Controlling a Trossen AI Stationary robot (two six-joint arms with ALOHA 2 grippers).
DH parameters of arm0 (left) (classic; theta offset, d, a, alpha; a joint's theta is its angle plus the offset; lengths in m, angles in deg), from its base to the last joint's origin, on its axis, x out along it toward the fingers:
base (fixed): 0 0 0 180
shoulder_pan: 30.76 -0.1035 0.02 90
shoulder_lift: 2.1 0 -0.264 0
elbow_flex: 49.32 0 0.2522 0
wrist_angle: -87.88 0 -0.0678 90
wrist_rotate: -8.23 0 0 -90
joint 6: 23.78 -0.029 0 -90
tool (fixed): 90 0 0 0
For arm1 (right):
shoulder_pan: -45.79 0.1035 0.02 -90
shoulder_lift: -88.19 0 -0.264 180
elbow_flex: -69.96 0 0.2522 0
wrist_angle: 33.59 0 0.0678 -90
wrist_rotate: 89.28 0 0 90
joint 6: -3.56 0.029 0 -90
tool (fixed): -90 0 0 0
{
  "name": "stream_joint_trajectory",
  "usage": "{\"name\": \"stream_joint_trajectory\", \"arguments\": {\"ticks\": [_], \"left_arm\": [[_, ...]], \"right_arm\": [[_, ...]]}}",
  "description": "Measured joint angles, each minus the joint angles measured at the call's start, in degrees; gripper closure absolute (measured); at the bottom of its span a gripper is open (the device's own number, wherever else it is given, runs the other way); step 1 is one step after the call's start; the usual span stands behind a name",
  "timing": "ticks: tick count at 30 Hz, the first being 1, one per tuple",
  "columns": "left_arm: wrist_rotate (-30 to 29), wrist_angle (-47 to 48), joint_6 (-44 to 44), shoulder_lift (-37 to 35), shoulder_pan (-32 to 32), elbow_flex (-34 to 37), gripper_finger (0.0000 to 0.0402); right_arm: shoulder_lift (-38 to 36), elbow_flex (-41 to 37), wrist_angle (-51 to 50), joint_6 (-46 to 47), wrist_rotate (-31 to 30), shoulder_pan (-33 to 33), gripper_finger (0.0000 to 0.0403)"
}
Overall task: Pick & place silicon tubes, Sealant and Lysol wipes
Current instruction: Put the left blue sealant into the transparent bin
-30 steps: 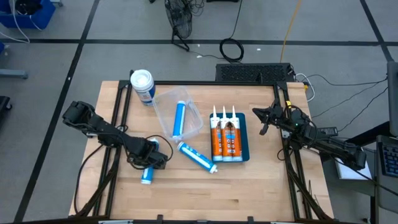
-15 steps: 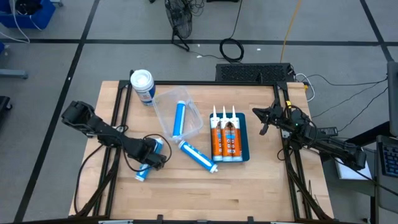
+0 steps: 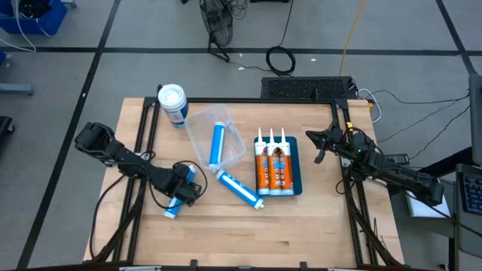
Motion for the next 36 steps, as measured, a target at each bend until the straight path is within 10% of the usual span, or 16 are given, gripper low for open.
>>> {"name": "stream_joint_trajectory", "arguments": {"ticks": [20, 36], "left_arm": [[18.7, -6.9, 6.1, 0.0, 0.5, 0.0, 0.0142], [6.4, -8.1, 4.9, 0.0, 0.5, 0.0, 0.0142]], "right_arm": [[0.0, 0.0, 0.0, 0.0, 0.0, 0.0, 0.0403], [0.0, 0.1, 0.0, 0.0, 0.0, 0.0, 0.0403]]}}
